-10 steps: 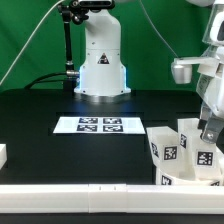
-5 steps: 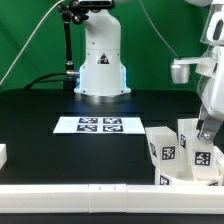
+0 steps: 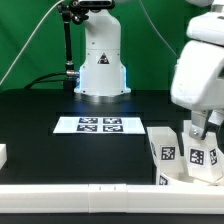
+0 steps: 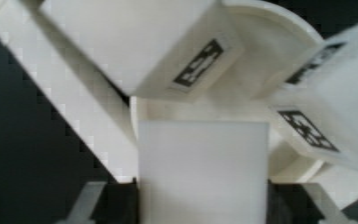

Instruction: Assemble stool

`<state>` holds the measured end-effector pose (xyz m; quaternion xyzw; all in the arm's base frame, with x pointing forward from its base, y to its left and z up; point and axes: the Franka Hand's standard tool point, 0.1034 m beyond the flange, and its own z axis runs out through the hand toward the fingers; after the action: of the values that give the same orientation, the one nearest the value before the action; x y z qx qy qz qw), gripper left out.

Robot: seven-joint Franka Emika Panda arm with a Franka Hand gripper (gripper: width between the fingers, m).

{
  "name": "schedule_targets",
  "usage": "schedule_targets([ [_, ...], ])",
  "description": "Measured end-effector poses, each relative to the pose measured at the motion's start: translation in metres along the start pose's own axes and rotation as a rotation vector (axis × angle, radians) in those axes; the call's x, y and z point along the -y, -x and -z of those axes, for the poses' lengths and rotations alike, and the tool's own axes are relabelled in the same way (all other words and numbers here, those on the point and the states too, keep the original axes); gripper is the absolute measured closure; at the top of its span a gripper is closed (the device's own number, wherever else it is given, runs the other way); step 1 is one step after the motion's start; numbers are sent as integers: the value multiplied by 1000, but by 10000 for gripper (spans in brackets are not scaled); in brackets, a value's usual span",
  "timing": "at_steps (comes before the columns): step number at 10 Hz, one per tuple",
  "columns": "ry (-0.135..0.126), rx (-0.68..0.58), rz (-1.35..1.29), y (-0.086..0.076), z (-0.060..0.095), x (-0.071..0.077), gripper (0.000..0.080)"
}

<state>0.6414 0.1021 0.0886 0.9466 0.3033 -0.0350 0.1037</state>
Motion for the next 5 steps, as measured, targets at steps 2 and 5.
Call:
schedule_targets([
  [2,-14,19,-157,4,-1,-2,466],
  [5,-11,15,-359,3,0,-1,466],
])
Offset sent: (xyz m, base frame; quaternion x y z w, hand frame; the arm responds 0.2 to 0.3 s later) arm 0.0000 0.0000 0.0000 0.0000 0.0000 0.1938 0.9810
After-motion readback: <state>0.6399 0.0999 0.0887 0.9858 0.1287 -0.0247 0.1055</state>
